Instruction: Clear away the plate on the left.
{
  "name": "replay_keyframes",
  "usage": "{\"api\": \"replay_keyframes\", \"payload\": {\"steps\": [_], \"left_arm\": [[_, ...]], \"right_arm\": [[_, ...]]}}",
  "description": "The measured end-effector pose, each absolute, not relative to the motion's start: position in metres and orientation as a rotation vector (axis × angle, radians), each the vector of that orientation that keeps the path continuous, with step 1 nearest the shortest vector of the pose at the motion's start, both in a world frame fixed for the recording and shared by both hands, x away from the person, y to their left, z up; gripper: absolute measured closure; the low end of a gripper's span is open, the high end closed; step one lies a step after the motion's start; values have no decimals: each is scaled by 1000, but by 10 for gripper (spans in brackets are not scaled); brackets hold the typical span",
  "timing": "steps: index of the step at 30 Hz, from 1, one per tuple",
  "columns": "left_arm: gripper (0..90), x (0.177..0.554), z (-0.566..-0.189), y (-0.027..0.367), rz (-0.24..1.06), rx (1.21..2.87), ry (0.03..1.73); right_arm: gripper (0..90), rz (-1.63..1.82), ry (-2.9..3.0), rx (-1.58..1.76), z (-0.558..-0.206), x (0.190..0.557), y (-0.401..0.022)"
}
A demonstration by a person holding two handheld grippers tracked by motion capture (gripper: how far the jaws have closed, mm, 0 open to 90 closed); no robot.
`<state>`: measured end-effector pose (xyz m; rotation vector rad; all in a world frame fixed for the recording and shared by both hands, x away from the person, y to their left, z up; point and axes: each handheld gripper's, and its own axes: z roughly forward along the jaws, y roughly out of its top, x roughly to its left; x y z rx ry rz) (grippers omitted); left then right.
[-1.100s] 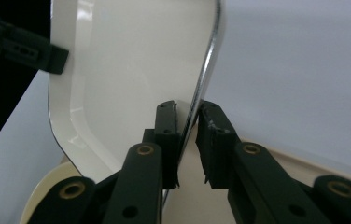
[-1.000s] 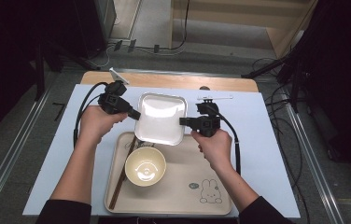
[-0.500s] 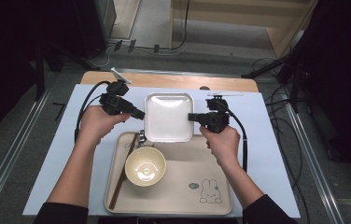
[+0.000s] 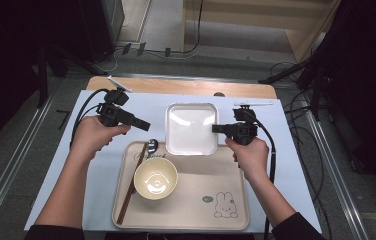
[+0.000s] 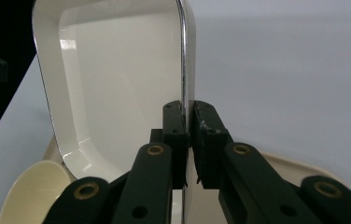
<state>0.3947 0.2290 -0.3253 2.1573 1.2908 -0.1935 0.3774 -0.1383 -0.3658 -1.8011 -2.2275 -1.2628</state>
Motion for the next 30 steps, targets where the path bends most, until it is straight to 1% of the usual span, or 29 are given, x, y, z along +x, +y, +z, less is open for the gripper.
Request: {"api": "replay_keyframes", "payload": {"steps": [15, 30], "left_arm": [[376, 375, -334, 261, -138, 2155, 1284], [374, 359, -342, 276, -118, 2117, 1280]], "right_arm": [[851, -1201, -2229, -1771, -376, 352, -172], [851, -1150, -2220, -1734, -387, 330, -184]]}}
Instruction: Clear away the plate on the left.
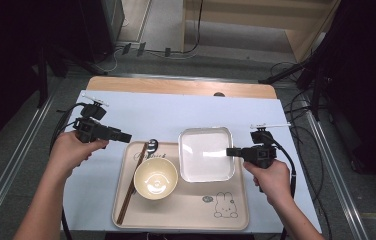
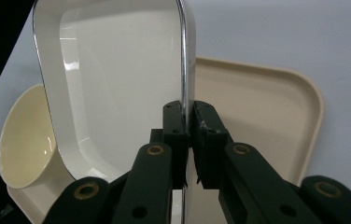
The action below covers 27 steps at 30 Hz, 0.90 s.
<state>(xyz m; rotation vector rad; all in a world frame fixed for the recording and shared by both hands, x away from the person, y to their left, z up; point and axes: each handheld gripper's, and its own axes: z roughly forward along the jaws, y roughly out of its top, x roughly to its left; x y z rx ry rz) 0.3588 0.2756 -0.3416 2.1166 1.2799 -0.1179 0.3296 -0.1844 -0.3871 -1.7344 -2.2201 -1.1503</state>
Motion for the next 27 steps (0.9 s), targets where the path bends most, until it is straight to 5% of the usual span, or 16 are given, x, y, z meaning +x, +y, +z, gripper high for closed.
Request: {"api": "replay_keyframes", "payload": {"steps": [27], "left_arm": [[368, 318, -373, 304, -77, 2101, 1297]], "right_arm": [[850, -980, -2220, -1728, -422, 312, -194]]}}
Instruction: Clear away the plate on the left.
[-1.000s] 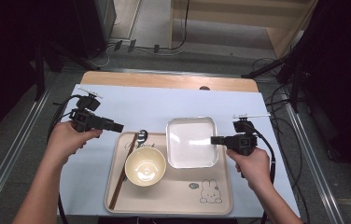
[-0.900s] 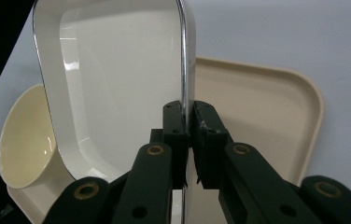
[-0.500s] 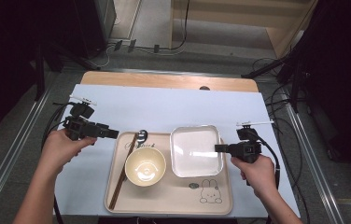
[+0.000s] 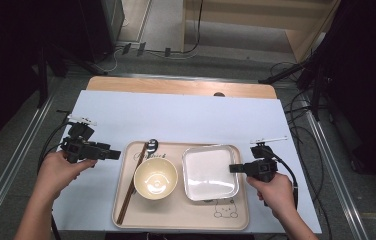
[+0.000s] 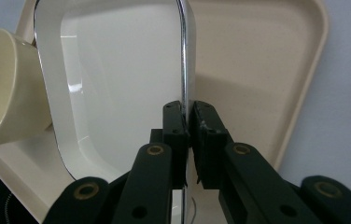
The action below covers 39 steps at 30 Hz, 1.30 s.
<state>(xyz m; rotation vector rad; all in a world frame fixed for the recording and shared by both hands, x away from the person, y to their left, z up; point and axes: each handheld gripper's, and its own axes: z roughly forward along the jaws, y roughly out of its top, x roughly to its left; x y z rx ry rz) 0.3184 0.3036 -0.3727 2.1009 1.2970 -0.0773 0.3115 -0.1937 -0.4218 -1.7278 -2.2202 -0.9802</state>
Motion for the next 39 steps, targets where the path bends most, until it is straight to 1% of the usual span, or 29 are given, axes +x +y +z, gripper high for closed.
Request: {"api": "replay_keyframes", "payload": {"steps": [6, 9, 11, 22, 39], "left_arm": [[368, 313, -382, 309, -64, 2095, 1308], [366, 309, -384, 308, -41, 2118, 1270], [349, 307, -386, 306, -35, 2132, 1270], [354, 302, -395, 312, -56, 2124, 1293], [363, 299, -402, 318, -39, 2152, 1304]], "right_arm": [[850, -955, -2229, -1735, -428, 313, -191], [851, -952, -2225, -1736, -431, 315, -192], [851, -955, -2215, -1744, -433, 317, -192], [862, -904, -2263, -1750, -442, 321, -182], [877, -840, -2288, -1743, -453, 320, -177]]}}
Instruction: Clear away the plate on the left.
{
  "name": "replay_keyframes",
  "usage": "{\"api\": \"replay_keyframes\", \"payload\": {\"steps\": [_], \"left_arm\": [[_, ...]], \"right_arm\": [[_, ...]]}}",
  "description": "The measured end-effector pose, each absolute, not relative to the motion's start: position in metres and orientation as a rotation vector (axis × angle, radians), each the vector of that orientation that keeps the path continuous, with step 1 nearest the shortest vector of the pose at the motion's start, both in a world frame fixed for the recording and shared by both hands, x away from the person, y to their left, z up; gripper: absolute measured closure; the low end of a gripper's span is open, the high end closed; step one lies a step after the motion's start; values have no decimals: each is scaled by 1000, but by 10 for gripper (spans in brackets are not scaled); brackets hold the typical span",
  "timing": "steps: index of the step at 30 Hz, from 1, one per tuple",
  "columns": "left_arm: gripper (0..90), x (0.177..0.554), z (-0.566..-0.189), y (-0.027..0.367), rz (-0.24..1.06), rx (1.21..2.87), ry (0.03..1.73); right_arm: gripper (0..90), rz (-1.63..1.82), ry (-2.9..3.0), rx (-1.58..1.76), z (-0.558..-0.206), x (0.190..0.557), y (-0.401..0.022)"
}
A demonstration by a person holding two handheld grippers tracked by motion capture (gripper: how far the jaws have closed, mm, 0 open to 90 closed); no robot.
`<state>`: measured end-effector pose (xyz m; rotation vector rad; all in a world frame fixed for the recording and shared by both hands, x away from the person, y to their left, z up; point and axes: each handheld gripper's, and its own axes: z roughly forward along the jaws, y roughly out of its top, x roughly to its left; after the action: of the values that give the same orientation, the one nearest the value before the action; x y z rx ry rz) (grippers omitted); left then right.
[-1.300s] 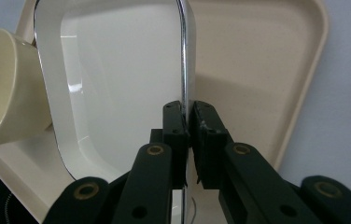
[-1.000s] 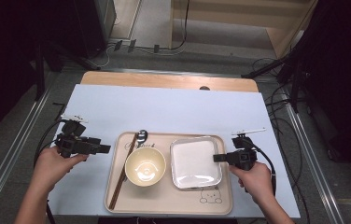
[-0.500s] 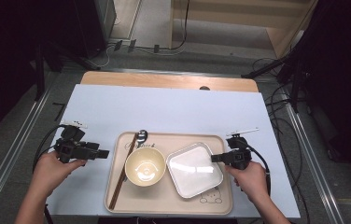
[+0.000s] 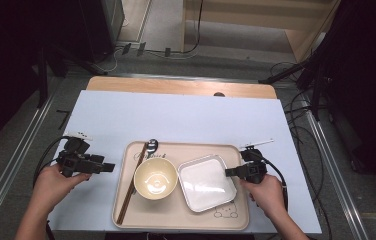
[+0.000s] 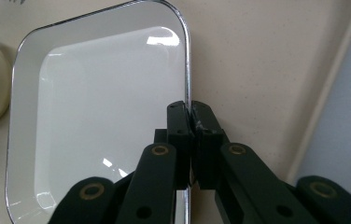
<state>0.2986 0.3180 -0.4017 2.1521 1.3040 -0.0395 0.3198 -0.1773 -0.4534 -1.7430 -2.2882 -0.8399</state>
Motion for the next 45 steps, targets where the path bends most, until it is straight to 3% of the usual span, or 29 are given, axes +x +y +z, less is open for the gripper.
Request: {"api": "replay_keyframes", "payload": {"steps": [8, 13, 25, 45], "left_arm": [[368, 295, -403, 318, -28, 2174, 1313], [364, 292, -402, 318, -12, 2174, 1302], [352, 283, -404, 322, -11, 2171, 1297], [350, 274, -408, 329, 31, 2166, 1275]], "right_arm": [[813, -872, -2295, -1729, -452, 318, -178], [679, -1013, -2345, -1677, -445, 316, -184], [476, -1359, -2504, -1397, -429, 299, -200], [354, -1583, -2588, -1235, -423, 280, -229]]}}
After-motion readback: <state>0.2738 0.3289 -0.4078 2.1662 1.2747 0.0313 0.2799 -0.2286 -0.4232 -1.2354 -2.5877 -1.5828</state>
